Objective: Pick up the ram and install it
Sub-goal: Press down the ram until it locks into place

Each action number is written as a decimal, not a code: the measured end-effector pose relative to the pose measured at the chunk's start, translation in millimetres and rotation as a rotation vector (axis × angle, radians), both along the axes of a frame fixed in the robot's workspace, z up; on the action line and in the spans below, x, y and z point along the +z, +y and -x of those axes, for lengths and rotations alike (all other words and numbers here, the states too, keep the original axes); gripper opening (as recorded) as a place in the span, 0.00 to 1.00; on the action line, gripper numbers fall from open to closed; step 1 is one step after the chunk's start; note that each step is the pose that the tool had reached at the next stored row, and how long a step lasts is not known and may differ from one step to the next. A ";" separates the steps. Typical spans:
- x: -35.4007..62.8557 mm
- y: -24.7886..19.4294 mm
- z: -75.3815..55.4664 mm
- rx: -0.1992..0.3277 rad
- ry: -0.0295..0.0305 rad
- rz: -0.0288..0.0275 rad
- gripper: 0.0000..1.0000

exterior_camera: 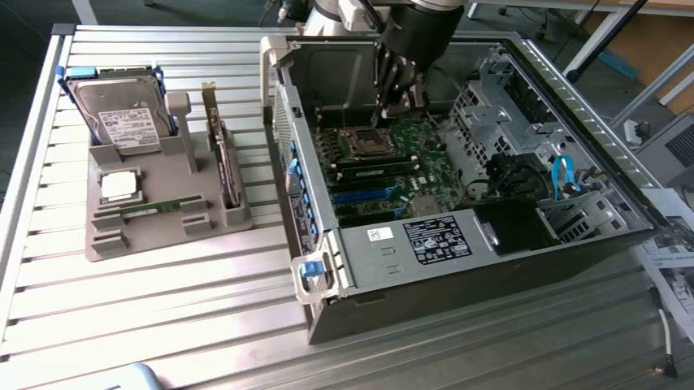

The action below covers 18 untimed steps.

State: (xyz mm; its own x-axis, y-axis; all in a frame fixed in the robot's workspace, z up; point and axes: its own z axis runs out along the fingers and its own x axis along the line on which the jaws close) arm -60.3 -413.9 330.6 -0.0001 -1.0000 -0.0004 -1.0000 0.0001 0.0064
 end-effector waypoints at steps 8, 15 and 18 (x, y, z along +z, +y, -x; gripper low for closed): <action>14.1 0.0 -0.2 0.000 0.0000 0.0000 0.11; 15.3 0.0 -0.4 0.000 0.0000 0.0001 0.11; 15.3 0.0 -6.0 0.000 0.0000 0.0002 0.11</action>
State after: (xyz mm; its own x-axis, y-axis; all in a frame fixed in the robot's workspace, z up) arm -54.3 -413.9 346.0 0.0000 -1.0000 -0.0002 -1.0000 0.0000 0.0064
